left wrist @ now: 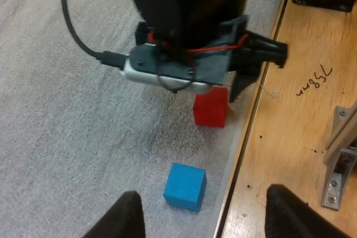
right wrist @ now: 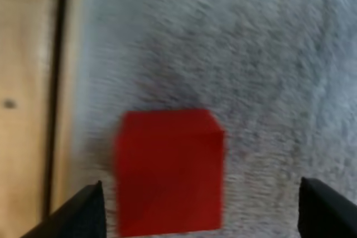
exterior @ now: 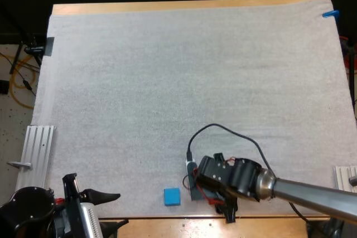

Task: Stack red cube on blue cube

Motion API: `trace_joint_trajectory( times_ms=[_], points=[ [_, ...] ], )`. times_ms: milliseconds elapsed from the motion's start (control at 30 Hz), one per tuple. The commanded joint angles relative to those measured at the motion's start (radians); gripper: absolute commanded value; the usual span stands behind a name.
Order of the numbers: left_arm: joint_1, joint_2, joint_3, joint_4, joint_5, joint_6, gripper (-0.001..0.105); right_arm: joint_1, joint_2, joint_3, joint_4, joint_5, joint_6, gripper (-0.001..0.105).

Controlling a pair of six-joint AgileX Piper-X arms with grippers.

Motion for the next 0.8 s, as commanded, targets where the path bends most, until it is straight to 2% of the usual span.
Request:
trace_joint_trajectory(
  times_ms=[0, 400, 767],
  points=[
    [-0.002, 0.003, -0.004, 0.011, -0.002, 0.007, 0.047, -0.020, 0.008, -0.001, -0.008, -0.001, -0.017, 0.069],
    [-0.002, 0.003, -0.004, 0.011, -0.002, 0.007, 0.047, -0.038, 0.018, -0.001, -0.039, -0.062, -0.006, 0.069],
    [-0.002, 0.003, -0.004, 0.011, -0.002, 0.007, 0.047, -0.038, 0.047, 0.006, -0.060, -0.137, 0.048, 0.069]
  ],
)
